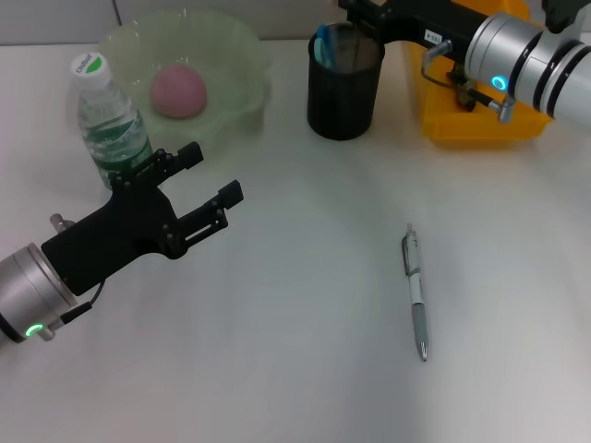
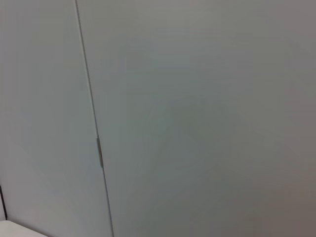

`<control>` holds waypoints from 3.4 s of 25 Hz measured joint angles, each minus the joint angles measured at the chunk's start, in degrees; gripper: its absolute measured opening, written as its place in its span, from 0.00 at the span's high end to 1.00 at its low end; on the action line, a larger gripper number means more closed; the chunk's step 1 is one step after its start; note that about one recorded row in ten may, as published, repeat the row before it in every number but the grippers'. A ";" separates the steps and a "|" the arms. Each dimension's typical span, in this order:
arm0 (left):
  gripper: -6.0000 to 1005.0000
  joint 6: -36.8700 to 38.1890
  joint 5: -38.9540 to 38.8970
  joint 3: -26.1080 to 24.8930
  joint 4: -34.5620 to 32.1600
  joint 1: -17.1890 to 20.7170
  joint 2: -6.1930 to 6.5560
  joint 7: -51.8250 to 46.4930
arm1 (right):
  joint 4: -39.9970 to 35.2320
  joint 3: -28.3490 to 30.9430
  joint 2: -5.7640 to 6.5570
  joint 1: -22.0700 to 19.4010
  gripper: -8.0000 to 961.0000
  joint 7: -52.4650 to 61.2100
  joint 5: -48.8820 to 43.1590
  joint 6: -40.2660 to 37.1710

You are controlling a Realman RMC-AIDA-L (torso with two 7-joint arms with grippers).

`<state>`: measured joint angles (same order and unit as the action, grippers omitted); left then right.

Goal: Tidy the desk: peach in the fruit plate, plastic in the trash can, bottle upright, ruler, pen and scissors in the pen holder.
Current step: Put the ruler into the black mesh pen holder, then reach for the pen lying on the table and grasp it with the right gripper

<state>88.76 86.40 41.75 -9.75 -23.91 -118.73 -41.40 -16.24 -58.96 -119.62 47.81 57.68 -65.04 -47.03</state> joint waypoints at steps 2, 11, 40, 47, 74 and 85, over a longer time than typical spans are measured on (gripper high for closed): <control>0.25 0.00 0.00 0.00 0.00 0.00 0.00 0.00 | -0.01 -0.01 0.00 0.00 0.55 0.10 0.04 0.00; 0.25 0.01 -0.06 0.00 0.00 -0.11 0.00 0.00 | -0.28 -0.02 0.07 0.00 0.28 0.56 -0.13 -0.13; 0.25 -0.58 -0.81 -0.44 -0.29 0.19 0.09 0.02 | -1.35 -0.01 0.17 -0.80 0.26 1.77 0.10 -0.70; 0.25 -0.24 -0.80 -0.44 -0.14 0.27 0.08 0.02 | -2.08 0.43 0.22 -1.68 0.26 2.49 0.10 -3.40; 0.25 0.26 -0.33 0.06 -0.53 0.68 0.33 0.06 | -17.03 0.66 2.64 -12.54 0.26 25.99 -16.64 -28.92; 0.25 0.56 -0.07 10.72 -6.30 2.08 1.06 -0.74 | -24.44 0.69 2.84 -11.77 0.26 38.14 -35.20 -35.73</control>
<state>89.32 86.33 52.47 -16.05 -21.82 -117.67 -42.14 -40.68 -58.26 -116.77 36.04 95.82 -100.24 -82.76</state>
